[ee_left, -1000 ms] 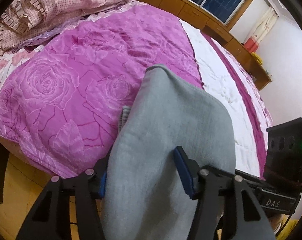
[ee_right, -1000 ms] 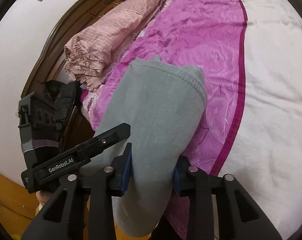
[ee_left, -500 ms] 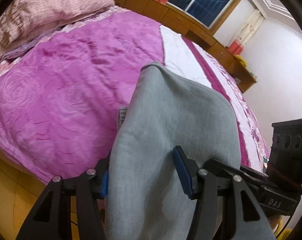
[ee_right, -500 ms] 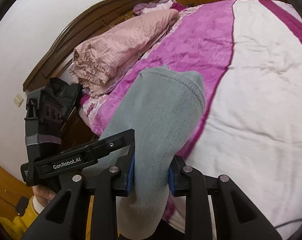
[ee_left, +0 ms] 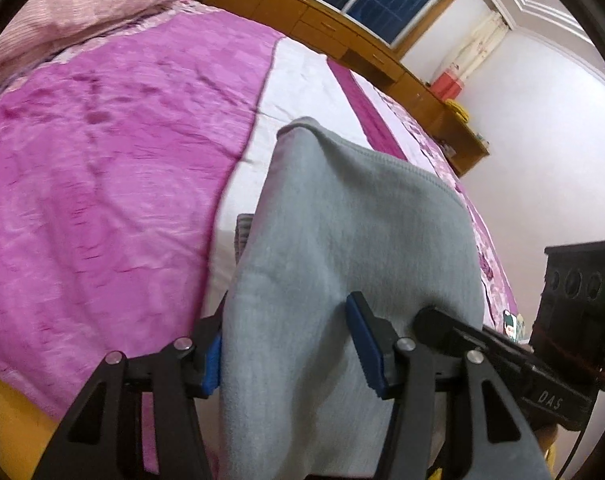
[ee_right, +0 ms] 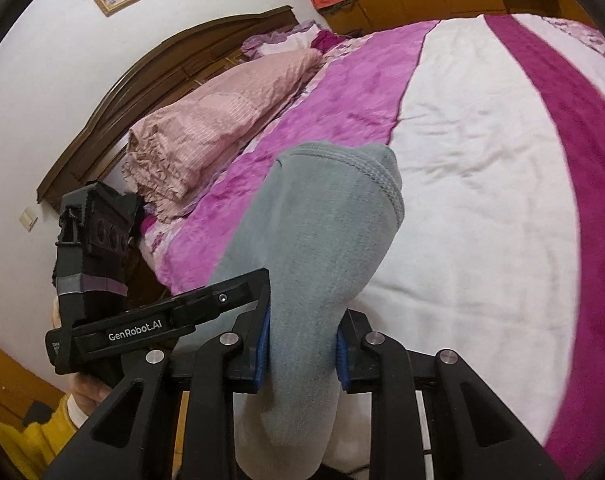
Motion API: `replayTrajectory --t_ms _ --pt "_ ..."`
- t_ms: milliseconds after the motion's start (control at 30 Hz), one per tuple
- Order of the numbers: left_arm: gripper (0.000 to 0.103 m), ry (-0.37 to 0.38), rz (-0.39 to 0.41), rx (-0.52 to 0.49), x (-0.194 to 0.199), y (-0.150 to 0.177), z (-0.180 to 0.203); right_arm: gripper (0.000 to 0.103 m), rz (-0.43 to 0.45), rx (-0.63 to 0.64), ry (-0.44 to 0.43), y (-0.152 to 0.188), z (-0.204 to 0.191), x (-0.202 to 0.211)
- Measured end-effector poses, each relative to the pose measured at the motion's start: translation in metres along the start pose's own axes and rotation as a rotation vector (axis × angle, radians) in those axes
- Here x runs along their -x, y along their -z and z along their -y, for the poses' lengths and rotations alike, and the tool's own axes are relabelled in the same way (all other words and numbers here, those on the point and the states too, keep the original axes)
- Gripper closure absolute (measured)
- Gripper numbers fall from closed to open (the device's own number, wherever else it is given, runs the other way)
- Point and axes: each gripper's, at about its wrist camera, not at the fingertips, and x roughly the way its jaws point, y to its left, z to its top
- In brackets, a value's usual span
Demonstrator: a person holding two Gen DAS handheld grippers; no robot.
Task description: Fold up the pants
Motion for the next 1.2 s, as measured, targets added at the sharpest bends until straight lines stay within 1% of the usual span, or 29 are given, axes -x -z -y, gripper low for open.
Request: replayTrajectory --t_ms 133,267,333,467,600,767,900,967,1100,1200 --pt "0.049 0.006 -0.029 -0.030 -0.034 -0.010 0.026 0.085 0.014 0.004 0.038 -0.010 0.028 0.009" --pt "0.049 0.000 -0.051 -0.061 -0.069 -0.020 0.045 0.086 0.011 -0.032 0.068 -0.022 0.067 0.012" --pt "0.049 -0.001 -0.076 -0.084 -0.087 -0.022 0.052 0.086 0.012 -0.042 0.089 -0.028 0.083 0.012" --pt "0.049 -0.013 -0.111 -0.119 -0.111 -0.018 0.059 0.086 0.010 -0.082 0.133 -0.038 0.119 0.006" --pt "0.049 -0.044 -0.133 -0.158 -0.126 -0.013 0.058 0.085 -0.015 -0.132 0.148 -0.030 0.147 -0.008" --pt "0.048 -0.048 -0.140 -0.168 -0.128 -0.013 0.059 0.081 -0.010 -0.194 0.156 -0.018 0.171 -0.020" --pt "0.049 -0.061 -0.139 -0.187 -0.115 -0.012 0.065 0.079 -0.007 -0.155 0.198 -0.021 0.166 -0.022" --pt "0.049 -0.069 -0.118 -0.194 -0.104 -0.010 0.066 0.076 0.000 -0.161 0.222 -0.021 0.162 -0.018" --pt "0.049 -0.124 -0.073 -0.224 -0.081 -0.004 0.064 0.075 0.028 -0.183 0.259 -0.014 0.151 -0.002" --pt "0.049 -0.170 -0.062 -0.257 -0.073 0.004 0.063 0.075 0.057 -0.177 0.291 -0.001 0.140 0.016"
